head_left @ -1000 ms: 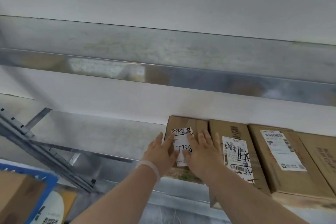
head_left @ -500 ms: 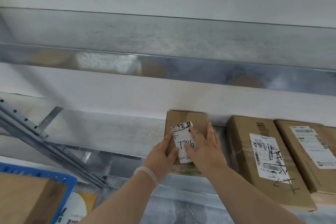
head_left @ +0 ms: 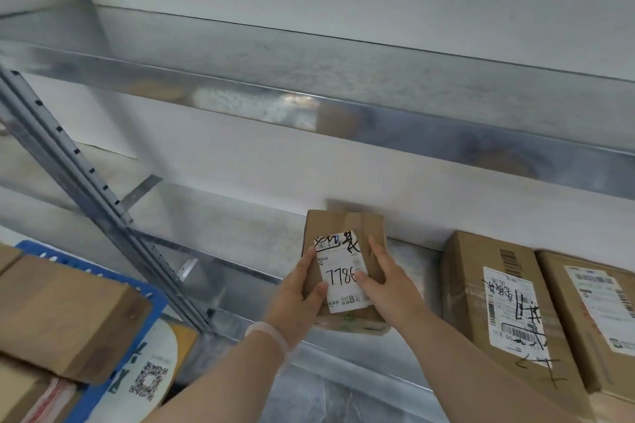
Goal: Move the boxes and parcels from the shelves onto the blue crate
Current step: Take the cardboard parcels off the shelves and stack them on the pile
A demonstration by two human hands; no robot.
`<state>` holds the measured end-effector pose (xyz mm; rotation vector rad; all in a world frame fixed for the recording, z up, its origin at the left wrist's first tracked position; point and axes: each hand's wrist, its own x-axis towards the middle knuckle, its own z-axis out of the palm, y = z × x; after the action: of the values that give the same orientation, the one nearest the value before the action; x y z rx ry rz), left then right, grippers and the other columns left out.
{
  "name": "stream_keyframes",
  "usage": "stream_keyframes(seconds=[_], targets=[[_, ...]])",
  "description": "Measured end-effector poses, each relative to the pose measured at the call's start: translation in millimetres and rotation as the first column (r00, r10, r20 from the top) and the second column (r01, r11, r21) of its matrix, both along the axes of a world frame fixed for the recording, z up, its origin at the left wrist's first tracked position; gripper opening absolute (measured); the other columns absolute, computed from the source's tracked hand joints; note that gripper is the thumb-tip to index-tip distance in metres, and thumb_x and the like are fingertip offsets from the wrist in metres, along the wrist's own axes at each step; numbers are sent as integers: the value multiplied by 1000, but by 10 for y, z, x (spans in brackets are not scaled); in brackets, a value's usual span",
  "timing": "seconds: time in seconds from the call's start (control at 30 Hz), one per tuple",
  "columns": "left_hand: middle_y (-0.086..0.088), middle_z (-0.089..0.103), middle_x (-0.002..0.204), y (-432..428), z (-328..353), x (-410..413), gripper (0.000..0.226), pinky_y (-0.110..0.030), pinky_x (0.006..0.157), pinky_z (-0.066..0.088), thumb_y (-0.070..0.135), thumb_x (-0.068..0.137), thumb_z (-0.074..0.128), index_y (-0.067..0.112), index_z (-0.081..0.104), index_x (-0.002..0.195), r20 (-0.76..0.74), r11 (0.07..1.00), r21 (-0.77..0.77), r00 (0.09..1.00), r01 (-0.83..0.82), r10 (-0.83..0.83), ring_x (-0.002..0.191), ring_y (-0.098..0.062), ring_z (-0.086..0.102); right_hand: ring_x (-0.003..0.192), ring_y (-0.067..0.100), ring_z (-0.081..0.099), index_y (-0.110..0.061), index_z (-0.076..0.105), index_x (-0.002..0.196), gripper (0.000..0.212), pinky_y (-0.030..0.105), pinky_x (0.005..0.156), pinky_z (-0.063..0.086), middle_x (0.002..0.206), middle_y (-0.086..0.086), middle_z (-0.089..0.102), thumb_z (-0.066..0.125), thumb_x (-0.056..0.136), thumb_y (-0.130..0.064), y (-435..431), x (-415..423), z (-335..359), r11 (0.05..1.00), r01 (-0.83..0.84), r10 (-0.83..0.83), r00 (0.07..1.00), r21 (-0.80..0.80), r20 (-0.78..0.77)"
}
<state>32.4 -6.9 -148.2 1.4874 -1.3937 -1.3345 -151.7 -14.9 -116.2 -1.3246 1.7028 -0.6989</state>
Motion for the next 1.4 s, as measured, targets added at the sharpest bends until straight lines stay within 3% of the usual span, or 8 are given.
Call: stream_keyframes(seconds=[0.2, 0.4, 0.57, 0.77, 1.0, 1.17, 1.3, 1.4], targets=[[10, 56, 126, 331, 312, 513, 60, -32, 88, 57, 35, 98, 54, 68, 19, 134, 108, 962, -72, 957, -264, 271, 105, -9, 62, 113, 3, 50, -51, 24, 148, 69, 17, 86, 41, 139, -19, 42, 63, 94, -33, -69, 614, 244, 972, -210, 222, 969, -109, 105], [8, 50, 135, 896, 632, 1283, 59, -26, 96, 44, 40, 96, 53, 70, 21, 135, 190, 809, -174, 786, -562, 588, 114, -7, 54, 93, -7, 52, -48, 26, 148, 67, 1, 64, 38, 138, -18, 43, 62, 95, -27, 3, 1637, 452, 870, -464, 489, 856, -166, 169], [9, 47, 142, 1270, 840, 1914, 58, -28, 95, 44, 43, 96, 49, 66, 18, 140, 219, 708, -234, 674, -666, 706, 118, -10, 51, 86, -10, 50, -50, 25, 148, 64, 7, 64, 39, 143, -15, 43, 58, 97, -29, 154, 2447, 674, 771, -601, 632, 763, -208, 137], [9, 51, 134, 1542, 996, 2709, 58, -14, 68, 48, 41, 99, 46, 63, 15, 143, 158, 638, -229, 619, -735, 769, 95, -4, 60, 89, -5, 54, -53, 25, 147, 62, 18, 72, 47, 147, -10, 43, 55, 98, -30, 245, 3410, 884, 687, -686, 722, 683, -241, 114], [13, 47, 134, 1578, 1018, 3343, 61, -21, 76, 41, 42, 100, 46, 56, 11, 148, 176, 672, -176, 649, -719, 740, 99, -3, 54, 79, -8, 53, -46, 24, 150, 61, 10, 58, 45, 122, -13, 48, 53, 100, -26, 196, 4061, 913, 673, -717, 737, 671, -181, 81], [15, 50, 134, 1461, 1008, 3628, 66, -21, 84, 43, 40, 99, 49, 54, 9, 149, 152, 686, -155, 669, -711, 728, 108, -4, 54, 90, -2, 58, -50, 27, 148, 61, 21, 76, 51, 141, -11, 50, 55, 99, -27, 3, 4363, 917, 659, -734, 750, 657, -163, 75], [16, 49, 136, 1370, 962, 3813, 68, -29, 100, 44, 41, 98, 51, 53, 9, 150, 142, 676, -119, 662, -727, 736, 116, -7, 53, 82, -8, 54, -45, 26, 150, 61, 8, 55, 44, 139, -12, 50, 52, 101, -23, -149, 4586, 846, 628, -767, 778, 625, -131, 68], [17, 47, 129, 1298, 948, 3873, 69, -21, 93, 40, 39, 99, 52, 48, 8, 151, 141, 660, -86, 647, -746, 750, 113, -5, 51, 80, -8, 50, -45, 25, 151, 60, 8, 54, 41, 147, -11, 44, 51, 101, -23, -271, 4728, 830, 588, -803, 809, 586, -98, 49]])
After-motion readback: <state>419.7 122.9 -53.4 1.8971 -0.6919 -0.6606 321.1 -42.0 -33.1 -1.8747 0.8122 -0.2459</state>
